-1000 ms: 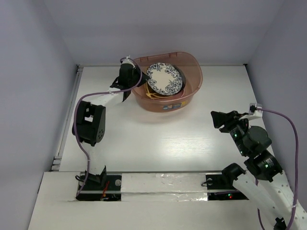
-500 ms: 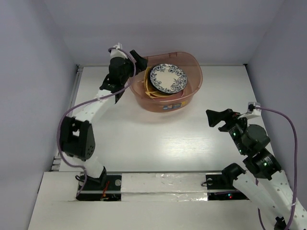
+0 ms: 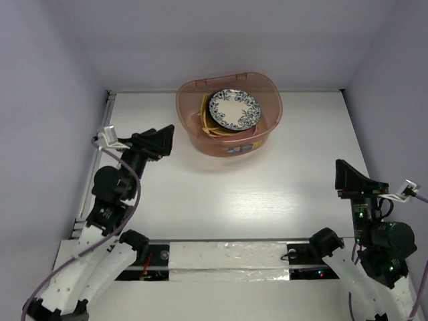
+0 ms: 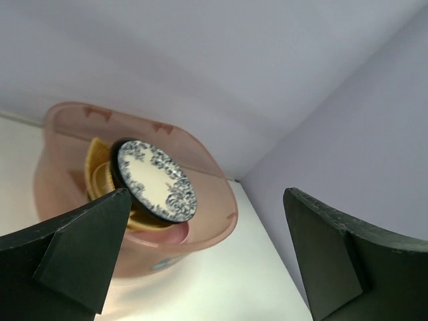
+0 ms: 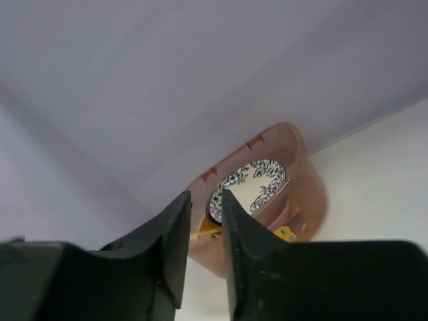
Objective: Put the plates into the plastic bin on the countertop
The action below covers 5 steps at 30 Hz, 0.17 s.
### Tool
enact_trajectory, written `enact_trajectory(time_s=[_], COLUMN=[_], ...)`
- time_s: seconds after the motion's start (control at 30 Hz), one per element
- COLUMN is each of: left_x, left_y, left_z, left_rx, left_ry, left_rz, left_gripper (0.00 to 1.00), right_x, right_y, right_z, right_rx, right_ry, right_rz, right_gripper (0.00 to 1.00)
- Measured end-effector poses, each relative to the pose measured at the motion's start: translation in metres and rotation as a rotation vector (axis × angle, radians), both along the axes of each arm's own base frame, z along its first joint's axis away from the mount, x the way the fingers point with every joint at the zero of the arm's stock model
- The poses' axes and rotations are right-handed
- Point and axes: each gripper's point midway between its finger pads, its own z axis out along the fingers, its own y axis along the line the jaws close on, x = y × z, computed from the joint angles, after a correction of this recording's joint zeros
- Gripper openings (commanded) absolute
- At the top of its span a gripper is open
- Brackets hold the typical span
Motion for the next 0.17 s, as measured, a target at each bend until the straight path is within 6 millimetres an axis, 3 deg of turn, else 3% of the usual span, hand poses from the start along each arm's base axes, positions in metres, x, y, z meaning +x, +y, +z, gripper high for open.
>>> enact_trajectory(time_s=[0.03,0.17], left_x=[-0.008,-0.026], left_y=[0.007,0.027], left_z=[-0.004,-0.022], left_rx=[0.0,0.034], left_ry=[0.007,0.057], left_rz=[0.015,0.069], left_gripper=[0.99,0.99], right_x=[-0.003,0.0], right_y=[-0.005,-0.009], right_z=[0.003,-0.003], right_rx=[0.014,0.017], right_ry=[-0.014,0.008], right_rz=[-0.017,-0.043], right_gripper=[0.16,0.16])
